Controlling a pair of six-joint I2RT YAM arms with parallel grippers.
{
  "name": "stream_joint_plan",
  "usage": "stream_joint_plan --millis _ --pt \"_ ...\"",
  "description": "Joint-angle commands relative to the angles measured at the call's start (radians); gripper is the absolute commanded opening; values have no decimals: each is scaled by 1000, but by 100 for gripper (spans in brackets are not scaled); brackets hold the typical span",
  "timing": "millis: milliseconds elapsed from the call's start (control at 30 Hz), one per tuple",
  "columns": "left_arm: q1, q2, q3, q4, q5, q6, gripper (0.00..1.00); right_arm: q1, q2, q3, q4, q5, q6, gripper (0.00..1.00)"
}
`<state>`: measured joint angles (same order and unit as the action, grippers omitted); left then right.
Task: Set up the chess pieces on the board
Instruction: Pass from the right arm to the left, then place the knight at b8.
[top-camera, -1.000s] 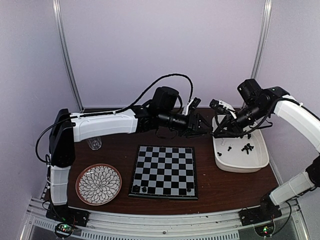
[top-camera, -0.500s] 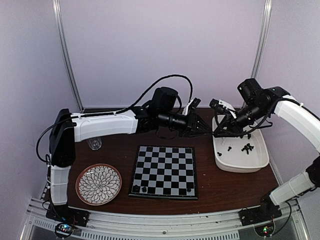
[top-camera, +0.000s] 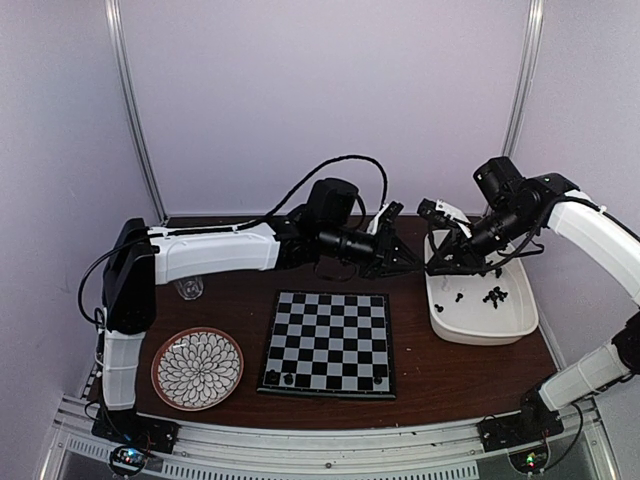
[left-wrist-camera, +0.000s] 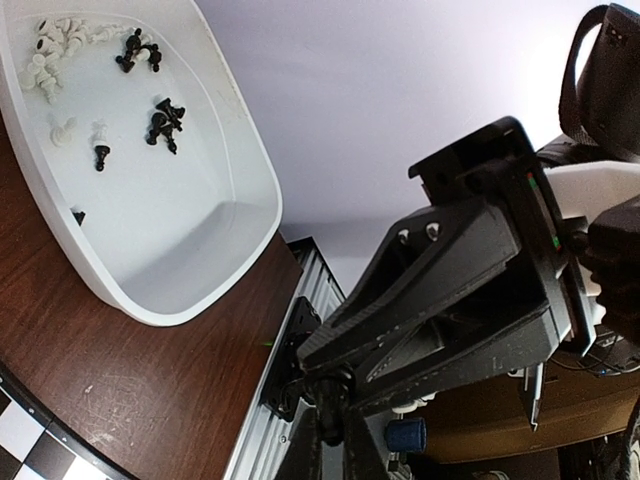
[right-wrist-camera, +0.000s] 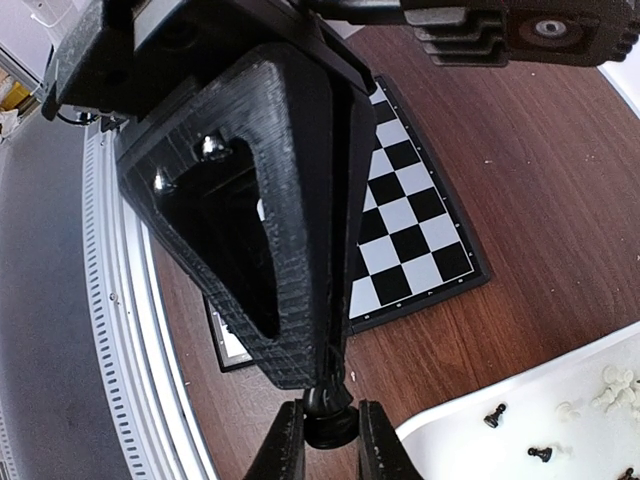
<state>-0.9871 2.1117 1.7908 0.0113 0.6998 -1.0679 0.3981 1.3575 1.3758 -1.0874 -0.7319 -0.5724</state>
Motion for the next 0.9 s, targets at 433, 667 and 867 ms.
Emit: stream_joint_plan --millis 433,667,867 --pt "14 -94 99 -650 -189 633 0 -327 1 -72 74 -340 143 58" --pt "-44 -180 58 -930 -438 972 0 -346 -28 -247 235 -164 78 59" --pt "-134 -144 86 -1097 -563 1127 0 -346 -15 -278 261 -110 62 59"
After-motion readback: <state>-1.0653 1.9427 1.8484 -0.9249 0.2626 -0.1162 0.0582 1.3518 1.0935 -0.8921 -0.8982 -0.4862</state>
